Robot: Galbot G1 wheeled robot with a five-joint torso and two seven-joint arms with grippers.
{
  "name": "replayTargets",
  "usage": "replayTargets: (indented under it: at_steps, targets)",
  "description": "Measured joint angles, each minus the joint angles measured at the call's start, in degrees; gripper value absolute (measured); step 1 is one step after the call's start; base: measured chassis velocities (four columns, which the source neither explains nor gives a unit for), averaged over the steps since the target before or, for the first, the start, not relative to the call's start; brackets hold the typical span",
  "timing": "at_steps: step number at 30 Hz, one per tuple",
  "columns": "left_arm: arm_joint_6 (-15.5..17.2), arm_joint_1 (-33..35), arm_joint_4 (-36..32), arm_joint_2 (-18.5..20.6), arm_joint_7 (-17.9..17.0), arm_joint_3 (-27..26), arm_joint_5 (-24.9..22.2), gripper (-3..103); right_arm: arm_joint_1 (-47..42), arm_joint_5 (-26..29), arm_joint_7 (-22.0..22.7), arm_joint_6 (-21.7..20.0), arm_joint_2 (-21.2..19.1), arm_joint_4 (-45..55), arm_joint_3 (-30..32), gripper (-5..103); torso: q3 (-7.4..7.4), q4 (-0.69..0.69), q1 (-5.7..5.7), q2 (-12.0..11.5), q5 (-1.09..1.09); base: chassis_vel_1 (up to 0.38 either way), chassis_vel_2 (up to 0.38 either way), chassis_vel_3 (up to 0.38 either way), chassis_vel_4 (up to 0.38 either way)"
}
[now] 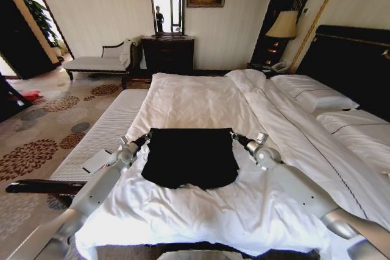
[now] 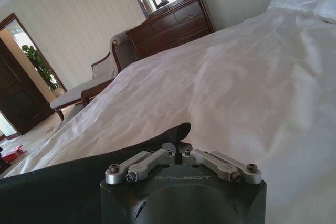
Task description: Fold the clothes on the bed.
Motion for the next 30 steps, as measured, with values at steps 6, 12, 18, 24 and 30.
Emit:
replayTargets:
  at_steps: [6,12,18,24,30]
  targets:
    - [-0.51,2.51,-3.67,0.75,-0.14,-0.59,0.63,0,-1.24,-1.36,-1.25,1.75,-0.09,0.16,0.47,1,-0.01,0.01,0.0,0.01,0.0,0.0,0.0,0.0,0.0]
    - [-1.75,5.36,-6.22,1.21,-0.16,-2.47,1.29,0,-2.98,-3.9,-2.61,3.74,-0.81,1.76,1.55,1,-0.01,0.02,-0.01,0.01,-0.01,0.0,0.0,0.0,0.0]
    - [-3.91,10.71,-10.46,3.03,0.84,-5.79,2.14,0,-9.06,-11.56,-5.74,9.49,-1.89,4.38,4.93,1,-0.01,0.02,-0.01,0.01,-0.01,0.0,0.0,0.0,0.0]
    - [-10.48,15.57,-13.22,4.65,3.28,-6.73,7.59,0,-15.71,-22.23,-8.98,16.43,-2.54,4.73,8.34,1,-0.01,0.01,-0.02,0.01,0.01,0.0,0.0,0.0,0.0]
    - [-18.76,18.72,-14.11,4.36,2.65,-7.65,16.74,0,-19.99,-31.1,-9.43,20.26,-2.16,5.93,11.53,1,-0.01,0.0,-0.02,0.01,-0.01,0.0,0.0,0.0,0.0]
